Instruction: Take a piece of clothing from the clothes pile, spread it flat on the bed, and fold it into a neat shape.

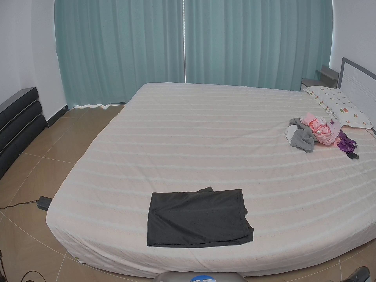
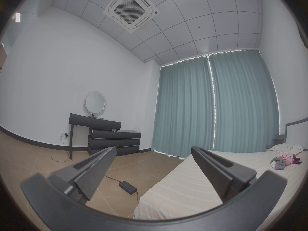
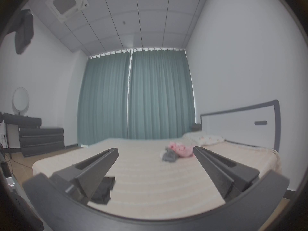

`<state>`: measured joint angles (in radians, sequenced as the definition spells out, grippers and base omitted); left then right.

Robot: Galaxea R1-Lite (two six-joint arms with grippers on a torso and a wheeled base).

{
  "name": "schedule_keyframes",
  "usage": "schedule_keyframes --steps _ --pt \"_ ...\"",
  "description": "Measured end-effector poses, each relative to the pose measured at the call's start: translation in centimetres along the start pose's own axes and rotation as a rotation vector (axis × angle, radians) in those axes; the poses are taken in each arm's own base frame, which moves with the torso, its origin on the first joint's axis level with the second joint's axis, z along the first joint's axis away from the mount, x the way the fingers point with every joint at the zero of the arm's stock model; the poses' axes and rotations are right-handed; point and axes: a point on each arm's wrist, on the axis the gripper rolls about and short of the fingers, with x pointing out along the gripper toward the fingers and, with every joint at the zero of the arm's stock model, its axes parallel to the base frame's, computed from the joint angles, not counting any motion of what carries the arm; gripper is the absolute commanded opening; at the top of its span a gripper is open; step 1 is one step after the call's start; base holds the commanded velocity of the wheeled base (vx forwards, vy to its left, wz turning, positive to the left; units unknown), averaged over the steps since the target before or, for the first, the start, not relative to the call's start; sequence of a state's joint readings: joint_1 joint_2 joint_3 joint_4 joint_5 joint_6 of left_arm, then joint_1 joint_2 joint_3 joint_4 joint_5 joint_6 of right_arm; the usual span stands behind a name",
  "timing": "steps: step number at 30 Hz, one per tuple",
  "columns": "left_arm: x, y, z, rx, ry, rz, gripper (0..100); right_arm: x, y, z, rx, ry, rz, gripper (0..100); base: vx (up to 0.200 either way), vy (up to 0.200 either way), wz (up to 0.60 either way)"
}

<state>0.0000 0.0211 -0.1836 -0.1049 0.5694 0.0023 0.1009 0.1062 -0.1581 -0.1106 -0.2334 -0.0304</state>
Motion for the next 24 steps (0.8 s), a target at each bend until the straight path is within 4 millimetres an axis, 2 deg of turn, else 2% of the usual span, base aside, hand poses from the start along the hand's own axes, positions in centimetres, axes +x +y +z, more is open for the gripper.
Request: schedule_keyframes --steps 3,9,14,19,24 --pt "0.2 -0.2 -1.3 0.010 0.008 -0.018 100 0.1 0.1 0.1 0.006 -0.106 0.026 100 0.000 0.000 0.00" --pt "0.3 -0.4 -3.0 0.037 0.065 -0.072 100 0.0 0.3 -0.5 -0.006 -0.145 0.060 100 0.000 0.000 0.00" --pt "0.3 -0.7 -4.3 0.053 0.126 -0.204 100 -0.1 0.6 -2.8 0.000 0.005 0.113 100 0.000 0.000 0.00" --pt "0.1 -1.2 -5.0 0.059 0.169 -0.431 100 -0.4 0.8 -4.1 0.012 0.076 0.180 100 0.000 0.000 0.00" --pt "0.0 -1.3 -5.2 0.087 0.184 -0.501 100 -0.6 1.1 -4.9 -0.006 0.131 0.298 100 0.000 0.000 0.00"
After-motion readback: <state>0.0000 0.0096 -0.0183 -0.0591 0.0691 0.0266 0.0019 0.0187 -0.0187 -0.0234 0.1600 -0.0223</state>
